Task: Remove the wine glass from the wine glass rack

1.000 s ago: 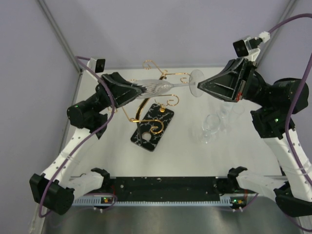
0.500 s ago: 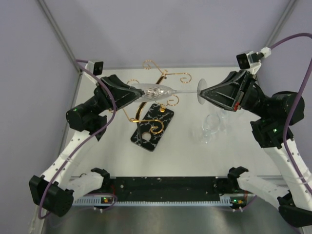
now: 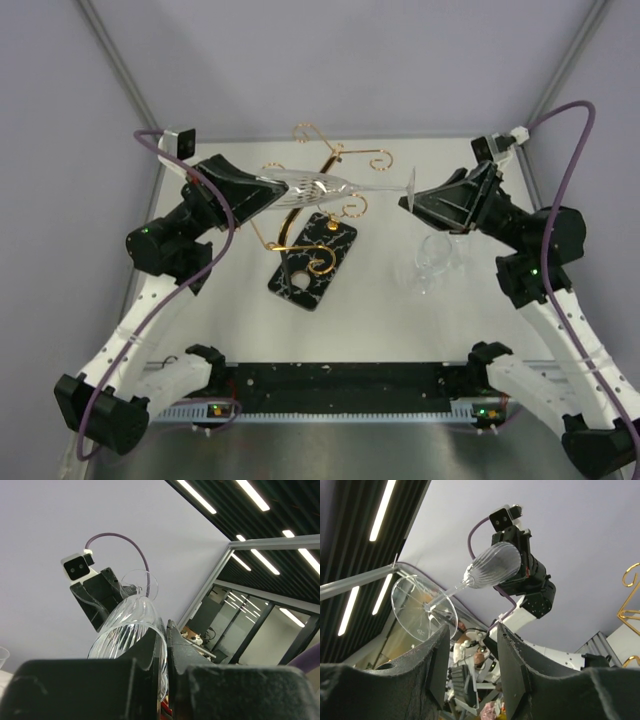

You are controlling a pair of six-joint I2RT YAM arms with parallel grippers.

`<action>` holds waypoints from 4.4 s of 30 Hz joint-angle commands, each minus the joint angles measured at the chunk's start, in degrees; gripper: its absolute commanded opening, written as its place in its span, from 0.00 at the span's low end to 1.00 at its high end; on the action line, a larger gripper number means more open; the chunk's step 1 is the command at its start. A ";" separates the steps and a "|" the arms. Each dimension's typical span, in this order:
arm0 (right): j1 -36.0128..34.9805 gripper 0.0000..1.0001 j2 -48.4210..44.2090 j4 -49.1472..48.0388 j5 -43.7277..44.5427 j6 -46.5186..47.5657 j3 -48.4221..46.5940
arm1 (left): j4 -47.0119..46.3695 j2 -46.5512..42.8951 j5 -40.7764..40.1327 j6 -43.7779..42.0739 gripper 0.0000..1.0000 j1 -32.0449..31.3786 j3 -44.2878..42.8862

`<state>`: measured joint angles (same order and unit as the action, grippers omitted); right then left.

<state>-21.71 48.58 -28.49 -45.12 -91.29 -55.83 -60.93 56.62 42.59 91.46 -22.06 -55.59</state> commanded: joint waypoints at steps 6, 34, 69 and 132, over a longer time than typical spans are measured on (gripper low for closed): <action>1.06 0.44 1.17 -2.27 -5.67 -1.00 6.96 | -0.08 -1.07 -1.19 -1.89 0.00 -1.14 -1.88; 14.06 0.44 -7.63 36.73 -5.86 31.23 7.24 | 32.79 -4.68 -0.58 -23.60 0.00 -1.49 -11.47; 15.12 0.50 0.29 72.26 42.31 59.56 -25.99 | 94.92 24.66 -52.49 -57.79 0.00 -46.48 -39.05; 15.21 0.55 -0.94 70.06 41.35 59.38 -21.51 | 110.14 53.86 -64.82 -61.23 0.26 -56.42 -52.77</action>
<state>-7.05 48.62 43.64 -3.31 -32.10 -77.87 48.34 109.82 -21.91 30.87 -78.11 -105.34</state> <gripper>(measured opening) 0.541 0.255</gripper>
